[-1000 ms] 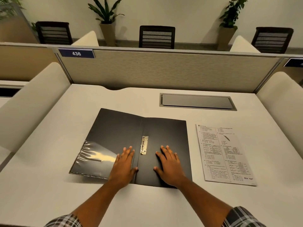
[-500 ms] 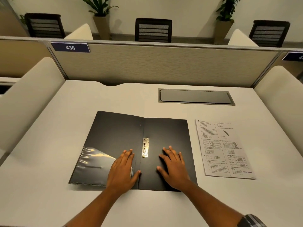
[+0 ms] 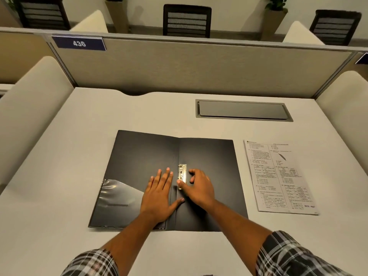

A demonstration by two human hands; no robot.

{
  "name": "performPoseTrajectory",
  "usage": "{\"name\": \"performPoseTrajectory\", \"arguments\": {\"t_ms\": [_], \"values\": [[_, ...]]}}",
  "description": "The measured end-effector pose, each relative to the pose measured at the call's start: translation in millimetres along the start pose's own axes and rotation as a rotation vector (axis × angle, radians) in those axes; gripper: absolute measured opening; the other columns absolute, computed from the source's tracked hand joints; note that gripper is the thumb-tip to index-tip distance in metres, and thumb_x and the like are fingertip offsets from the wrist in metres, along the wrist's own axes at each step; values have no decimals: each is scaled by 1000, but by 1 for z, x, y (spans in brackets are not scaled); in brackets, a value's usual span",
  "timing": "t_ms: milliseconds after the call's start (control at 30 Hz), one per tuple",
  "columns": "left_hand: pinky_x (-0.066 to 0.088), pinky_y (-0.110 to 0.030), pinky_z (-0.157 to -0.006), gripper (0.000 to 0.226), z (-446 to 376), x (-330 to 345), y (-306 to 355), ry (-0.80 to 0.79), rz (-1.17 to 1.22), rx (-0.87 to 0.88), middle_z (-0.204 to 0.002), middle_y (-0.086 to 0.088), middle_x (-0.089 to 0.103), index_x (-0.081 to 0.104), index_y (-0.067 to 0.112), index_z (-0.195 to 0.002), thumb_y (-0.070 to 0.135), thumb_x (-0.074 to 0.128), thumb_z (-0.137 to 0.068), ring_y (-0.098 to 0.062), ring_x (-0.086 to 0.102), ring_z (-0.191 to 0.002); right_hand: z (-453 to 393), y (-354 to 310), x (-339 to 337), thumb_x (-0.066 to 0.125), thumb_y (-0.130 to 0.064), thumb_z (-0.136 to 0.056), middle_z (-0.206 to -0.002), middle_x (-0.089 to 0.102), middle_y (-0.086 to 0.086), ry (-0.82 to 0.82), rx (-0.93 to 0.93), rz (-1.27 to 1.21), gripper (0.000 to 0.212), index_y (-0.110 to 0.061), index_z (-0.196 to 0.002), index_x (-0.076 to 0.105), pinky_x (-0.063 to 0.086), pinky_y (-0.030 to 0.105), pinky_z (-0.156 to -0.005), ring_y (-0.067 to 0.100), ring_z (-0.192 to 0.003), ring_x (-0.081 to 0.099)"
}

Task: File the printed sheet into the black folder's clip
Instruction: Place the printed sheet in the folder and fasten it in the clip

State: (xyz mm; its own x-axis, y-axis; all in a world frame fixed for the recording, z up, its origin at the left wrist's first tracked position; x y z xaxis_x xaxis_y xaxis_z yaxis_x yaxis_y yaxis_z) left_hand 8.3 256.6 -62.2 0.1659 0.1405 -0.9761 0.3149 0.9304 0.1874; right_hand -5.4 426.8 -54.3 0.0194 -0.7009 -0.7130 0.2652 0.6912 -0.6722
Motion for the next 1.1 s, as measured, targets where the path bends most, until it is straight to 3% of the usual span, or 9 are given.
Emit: {"name": "performPoseTrajectory", "arguments": {"t_ms": [233,533,700,833,1100], "values": [[7,-46,-124,97,2,7,-2,19,61,3,-166,6,-9,-6,25,-156,85,22,-85,-17,-14,-151,4,-2,-2,69,-70,-75,-110,57,-14,26,-49,66,72,-34,-135,53,50,25,-80,6,-98,54],[9,-48,-123,95,3,8,-2,53,108,-5,-166,5,-6,-4,25,-157,82,23,-87,-18,-10,-152,-1,-1,9,63,-72,-80,-122,58,-11,33,-91,190,74,-34,-141,45,52,31,-91,5,-104,50],[11,-50,-123,95,3,9,-4,51,117,-7,-166,4,-5,-4,25,-157,82,25,-87,-18,-10,-152,-3,0,15,67,-65,-83,-124,56,-9,-1,-54,155,77,-30,-146,41,49,36,-100,12,-114,52],[11,-49,-123,95,3,11,-3,44,110,-9,-166,4,-6,-5,25,-157,82,24,-86,-18,-10,-152,-2,3,13,72,-62,-81,-115,54,-14,-13,-38,100,73,-33,-142,46,49,36,-99,8,-108,51],[9,-49,-124,96,3,10,-4,40,106,-15,-166,4,-7,-4,25,-157,84,22,-85,-19,-12,-152,-3,-4,13,77,-52,-83,-126,56,-8,-44,-29,111,70,-31,-142,46,47,37,-104,12,-116,52]]}}
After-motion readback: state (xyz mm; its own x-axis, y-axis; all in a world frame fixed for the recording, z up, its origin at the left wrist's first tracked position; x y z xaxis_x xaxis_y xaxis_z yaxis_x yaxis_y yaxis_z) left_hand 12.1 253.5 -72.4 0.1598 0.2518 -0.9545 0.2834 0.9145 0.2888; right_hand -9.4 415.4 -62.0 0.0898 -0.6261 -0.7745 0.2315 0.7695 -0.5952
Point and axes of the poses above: each hand's wrist, its own z-axis away from the middle knuckle, its own x-axis out of the palm, y = z × x, the point moved 7 cm from there along -z, towards the middle knuckle
